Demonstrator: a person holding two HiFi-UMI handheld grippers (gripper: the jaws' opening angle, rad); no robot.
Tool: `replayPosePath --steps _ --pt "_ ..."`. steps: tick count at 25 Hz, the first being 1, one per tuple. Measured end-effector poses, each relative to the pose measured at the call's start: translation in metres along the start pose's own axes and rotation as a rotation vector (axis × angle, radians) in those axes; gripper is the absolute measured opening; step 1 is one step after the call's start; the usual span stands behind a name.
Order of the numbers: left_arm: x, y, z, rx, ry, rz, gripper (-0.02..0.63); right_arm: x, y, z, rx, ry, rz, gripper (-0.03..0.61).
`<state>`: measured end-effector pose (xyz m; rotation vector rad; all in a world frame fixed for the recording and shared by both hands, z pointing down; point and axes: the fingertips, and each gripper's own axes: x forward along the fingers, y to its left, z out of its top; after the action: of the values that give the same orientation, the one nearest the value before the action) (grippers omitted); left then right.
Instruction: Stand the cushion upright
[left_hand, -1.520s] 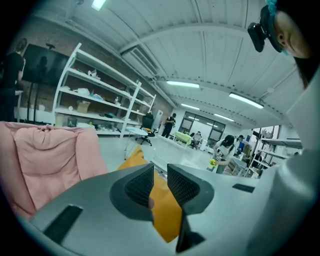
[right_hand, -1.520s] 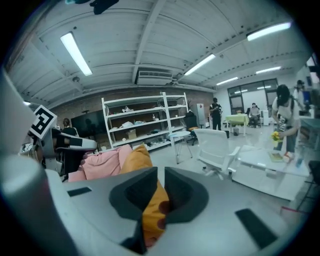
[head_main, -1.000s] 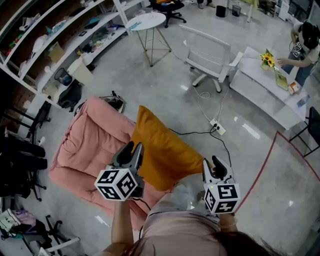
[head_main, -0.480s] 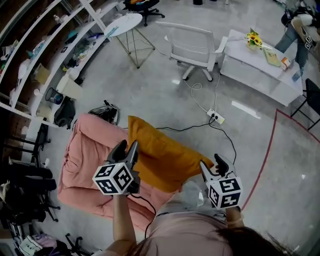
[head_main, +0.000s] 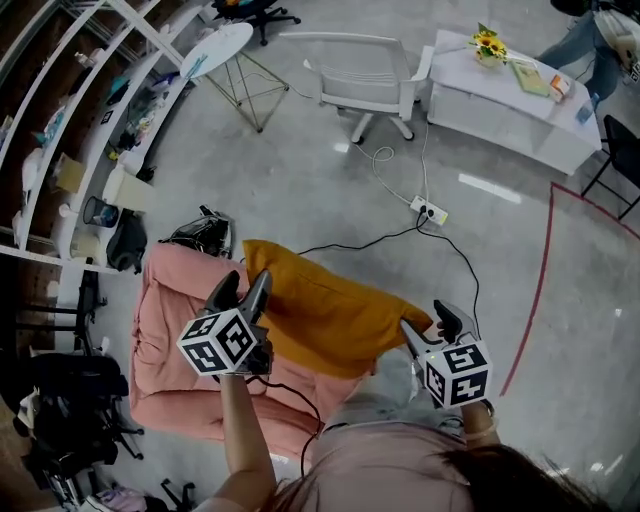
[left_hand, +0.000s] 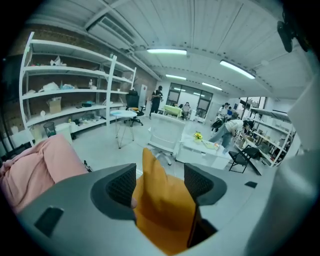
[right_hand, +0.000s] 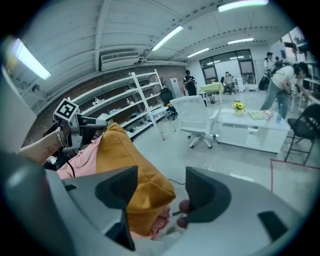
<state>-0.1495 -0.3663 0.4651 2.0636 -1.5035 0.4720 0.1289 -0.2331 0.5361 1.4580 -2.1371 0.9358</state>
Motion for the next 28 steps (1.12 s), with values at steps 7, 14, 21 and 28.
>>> replayPosePath --steps 7,14,21,28 --pt "0.025 0.011 -0.009 0.006 0.078 -0.040 0.310 0.009 0.000 -0.017 0.124 0.022 0.039 0.299" --pt "0.047 0.013 -0.022 -0.006 0.169 -0.124 0.348 0.012 0.002 -0.023 0.295 0.014 0.117 0.310" --pt "0.057 0.009 -0.029 -0.037 0.248 -0.224 0.349 0.014 0.022 -0.029 0.378 0.038 0.208 0.339" --pt "0.057 0.002 -0.039 0.026 0.292 -0.259 0.336 0.025 0.021 -0.043 0.387 0.080 0.174 0.339"
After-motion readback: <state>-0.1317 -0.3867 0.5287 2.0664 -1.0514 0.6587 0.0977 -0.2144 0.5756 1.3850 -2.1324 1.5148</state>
